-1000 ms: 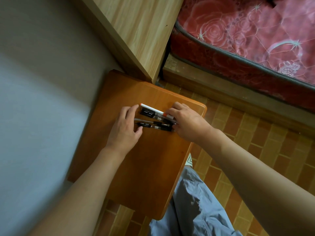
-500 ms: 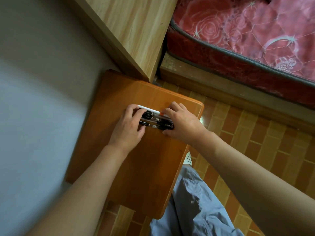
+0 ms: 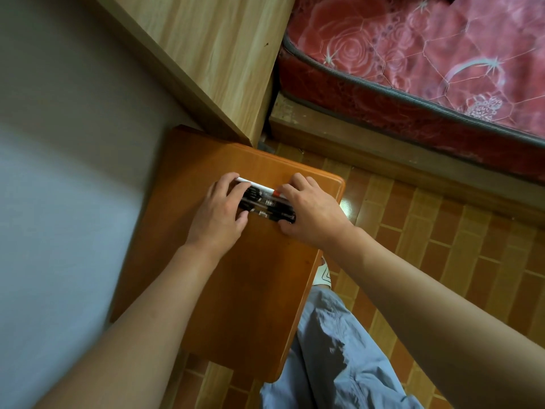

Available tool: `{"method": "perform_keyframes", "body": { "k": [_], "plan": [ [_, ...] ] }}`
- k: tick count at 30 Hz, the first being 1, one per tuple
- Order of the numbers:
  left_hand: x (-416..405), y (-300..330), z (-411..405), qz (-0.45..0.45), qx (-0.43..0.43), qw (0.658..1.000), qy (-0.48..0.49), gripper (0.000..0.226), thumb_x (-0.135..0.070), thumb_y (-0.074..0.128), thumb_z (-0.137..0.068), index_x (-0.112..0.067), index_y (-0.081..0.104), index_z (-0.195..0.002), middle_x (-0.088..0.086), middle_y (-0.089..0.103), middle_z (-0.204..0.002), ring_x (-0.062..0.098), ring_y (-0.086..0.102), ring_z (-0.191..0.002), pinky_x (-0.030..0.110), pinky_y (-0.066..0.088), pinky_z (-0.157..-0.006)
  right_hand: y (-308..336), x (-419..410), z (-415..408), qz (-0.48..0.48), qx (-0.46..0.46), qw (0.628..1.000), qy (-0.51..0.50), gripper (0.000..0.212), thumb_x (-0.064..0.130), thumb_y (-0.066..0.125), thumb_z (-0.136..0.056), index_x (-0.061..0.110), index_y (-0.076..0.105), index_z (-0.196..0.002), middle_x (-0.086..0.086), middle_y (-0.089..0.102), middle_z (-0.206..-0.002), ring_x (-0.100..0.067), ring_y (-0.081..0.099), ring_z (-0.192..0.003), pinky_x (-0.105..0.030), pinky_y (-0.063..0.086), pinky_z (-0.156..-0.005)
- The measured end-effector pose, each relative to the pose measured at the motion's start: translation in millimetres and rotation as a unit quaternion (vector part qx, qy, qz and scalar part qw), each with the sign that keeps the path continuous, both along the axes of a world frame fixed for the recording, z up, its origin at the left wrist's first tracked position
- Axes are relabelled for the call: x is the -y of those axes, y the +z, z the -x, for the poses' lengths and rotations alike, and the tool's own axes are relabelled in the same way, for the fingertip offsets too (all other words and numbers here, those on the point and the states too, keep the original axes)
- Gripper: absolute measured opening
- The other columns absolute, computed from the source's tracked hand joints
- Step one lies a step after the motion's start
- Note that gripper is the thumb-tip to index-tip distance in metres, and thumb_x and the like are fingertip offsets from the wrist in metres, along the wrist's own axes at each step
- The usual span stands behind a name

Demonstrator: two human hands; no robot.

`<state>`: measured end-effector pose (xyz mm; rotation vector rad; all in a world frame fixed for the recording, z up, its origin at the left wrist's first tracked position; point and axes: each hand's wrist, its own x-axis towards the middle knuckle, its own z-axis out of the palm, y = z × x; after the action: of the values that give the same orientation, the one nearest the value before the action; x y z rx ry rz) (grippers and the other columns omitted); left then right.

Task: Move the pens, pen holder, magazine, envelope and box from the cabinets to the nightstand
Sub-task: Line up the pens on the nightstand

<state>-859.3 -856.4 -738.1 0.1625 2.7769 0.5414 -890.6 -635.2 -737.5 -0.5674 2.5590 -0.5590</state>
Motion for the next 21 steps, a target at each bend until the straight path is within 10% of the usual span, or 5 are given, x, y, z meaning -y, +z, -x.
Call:
{"method": "perform_keyframes", "body": {
  "k": [21],
  "plan": [
    [-7,3,17,-0.009,0.018,1.0,0.01,0.06,-0.02,0.076,-0.091,-0.018,0.052,-0.146,0.005,0.038,-0.158,0.029,0.035,-0.147,0.048,0.051,-0.107,-7,-6,9,-0.007,-0.015,1.0,-0.001,0.068,0.05,0.069,-0.086,0.023,0.05,-0.145,-0.002,0.05,-0.13,-0.02,0.047,-0.111,-0.036,0.052,-0.087]
  ]
}}
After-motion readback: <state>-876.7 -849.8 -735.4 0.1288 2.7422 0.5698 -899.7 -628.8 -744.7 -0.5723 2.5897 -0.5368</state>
